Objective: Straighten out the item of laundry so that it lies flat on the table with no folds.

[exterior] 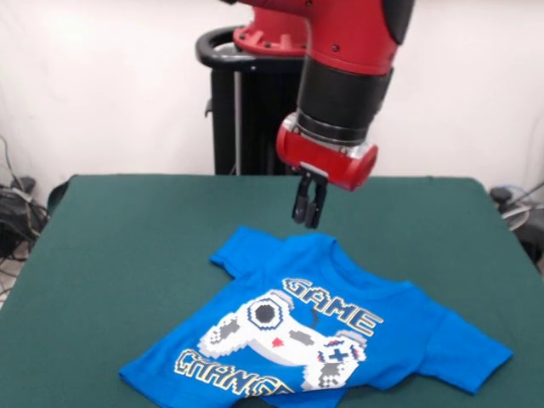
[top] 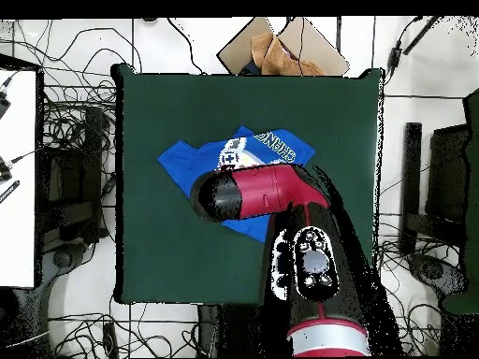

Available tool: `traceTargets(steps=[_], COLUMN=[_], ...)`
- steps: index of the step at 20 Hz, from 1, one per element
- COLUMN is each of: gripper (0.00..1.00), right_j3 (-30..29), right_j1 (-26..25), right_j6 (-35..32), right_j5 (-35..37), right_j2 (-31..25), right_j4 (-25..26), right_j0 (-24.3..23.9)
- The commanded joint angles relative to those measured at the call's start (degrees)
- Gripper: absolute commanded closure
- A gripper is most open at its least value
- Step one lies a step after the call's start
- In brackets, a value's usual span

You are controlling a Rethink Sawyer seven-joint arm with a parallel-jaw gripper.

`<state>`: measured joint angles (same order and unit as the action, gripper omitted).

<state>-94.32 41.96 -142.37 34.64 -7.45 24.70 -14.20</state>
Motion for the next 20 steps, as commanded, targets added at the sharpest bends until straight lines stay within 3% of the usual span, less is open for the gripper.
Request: traceTargets(steps=[1, 8, 20], gripper=[1.0, 1.0, 1.0], right_j3=[1.3, 3.8, 3.2], right_j1=[-4.0, -9.3, -10.5], right_j6=[-0.5, -2.7, -5.0], right_j5=[-4.8, -8.4, -9.1], right_j2=[-0.3, 0.9, 5.9], right_j4=[2.8, 3.1, 2.5], right_j0=[0.9, 1.6, 5.5])
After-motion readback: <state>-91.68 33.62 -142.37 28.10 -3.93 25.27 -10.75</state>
